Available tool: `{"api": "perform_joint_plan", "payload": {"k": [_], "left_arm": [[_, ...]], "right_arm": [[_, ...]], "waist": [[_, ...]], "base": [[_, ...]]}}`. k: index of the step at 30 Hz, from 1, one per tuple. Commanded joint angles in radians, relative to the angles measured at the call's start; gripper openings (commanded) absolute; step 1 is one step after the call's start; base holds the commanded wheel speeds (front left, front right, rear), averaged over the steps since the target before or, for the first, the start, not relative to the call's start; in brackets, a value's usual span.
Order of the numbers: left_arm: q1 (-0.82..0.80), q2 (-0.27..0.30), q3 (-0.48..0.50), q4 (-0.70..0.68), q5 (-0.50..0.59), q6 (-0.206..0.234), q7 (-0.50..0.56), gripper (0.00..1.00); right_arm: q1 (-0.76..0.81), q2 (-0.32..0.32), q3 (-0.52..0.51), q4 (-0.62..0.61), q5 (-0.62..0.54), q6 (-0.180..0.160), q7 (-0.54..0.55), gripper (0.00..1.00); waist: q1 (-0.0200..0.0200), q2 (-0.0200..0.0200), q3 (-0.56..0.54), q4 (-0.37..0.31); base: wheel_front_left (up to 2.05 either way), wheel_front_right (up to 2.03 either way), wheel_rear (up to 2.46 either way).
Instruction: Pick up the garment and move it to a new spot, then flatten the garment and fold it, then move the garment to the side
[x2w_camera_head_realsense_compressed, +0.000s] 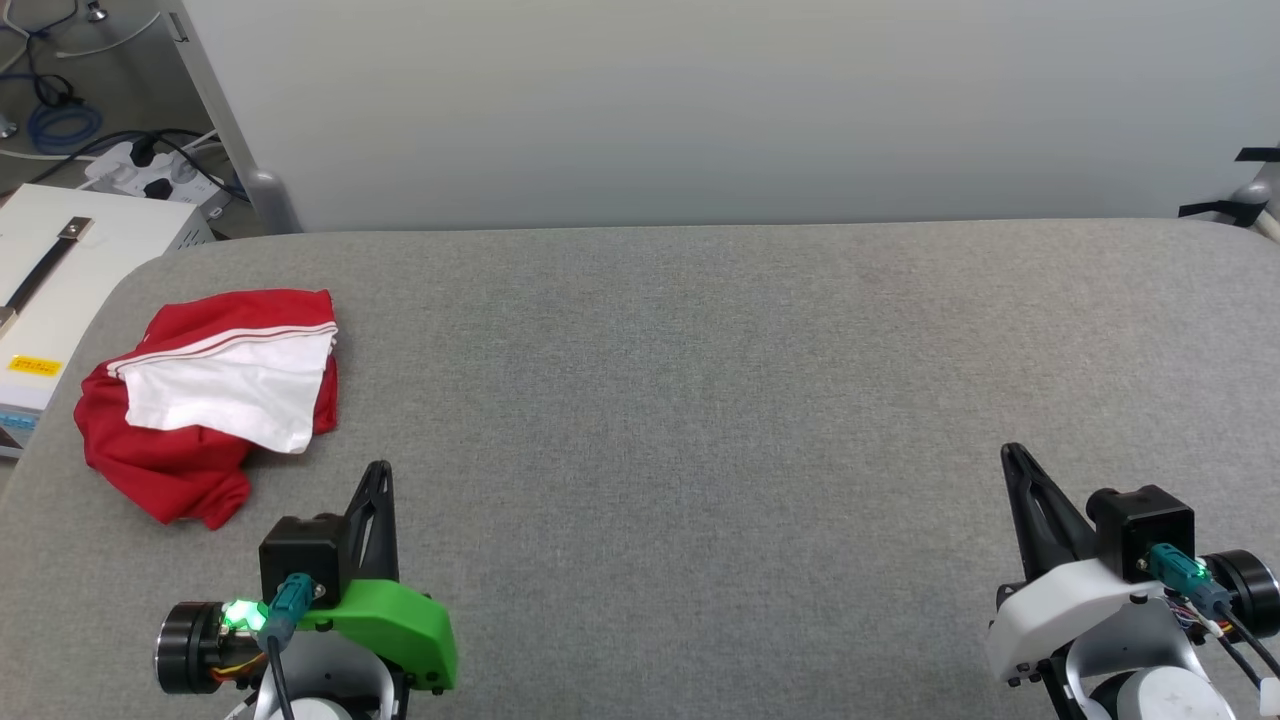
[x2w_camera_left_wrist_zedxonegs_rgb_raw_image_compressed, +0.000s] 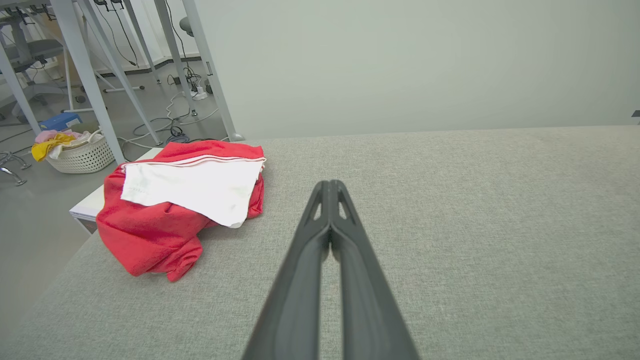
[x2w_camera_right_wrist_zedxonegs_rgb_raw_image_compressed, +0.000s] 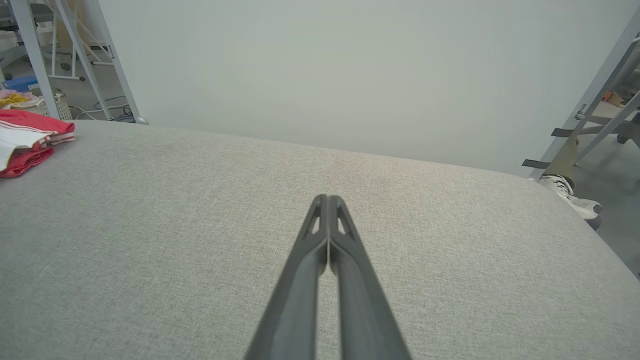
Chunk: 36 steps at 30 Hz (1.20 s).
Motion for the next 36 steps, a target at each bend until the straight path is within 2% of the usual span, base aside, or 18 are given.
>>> {"api": "perform_joint_plan", "payload": {"k": [1, 28, 29, 36], "left_arm": [[-0.015, -0.004, 0.001, -0.002, 0.009, 0.004, -0.001, 0.0], [-0.015, -0.004, 0.001, -0.002, 0.009, 0.004, -0.001, 0.0], [0.0, 0.0, 0.0, 0.0, -0.001, 0.0, 0.0, 1.0], [0.002, 0.0, -0.004, 0.005, -0.003, 0.001, -0.007, 1.0]], "right_arm": [[0.008, 0.001, -0.002, -0.005, -0.01, -0.001, 0.003, 0.0], [0.008, 0.001, -0.002, -0.005, -0.01, -0.001, 0.003, 0.0], [0.0, 0.0, 0.0, 0.0, 0.0, 0.0, 0.0, 1.0], [0.002, 0.0, -0.001, 0.003, 0.003, 0.0, -0.007, 1.0]], "waist": [[0.0, 0.0, 0.0, 0.0], [0.0, 0.0, 0.0, 0.0], [0.0, 0.0, 0.0, 0.0], [0.0, 0.0, -0.001, 0.0]], "base": [[0.0, 0.0, 0.0], [0.0, 0.0, 0.0], [0.0, 0.0, 0.0], [0.0, 0.0, 0.0]]}}
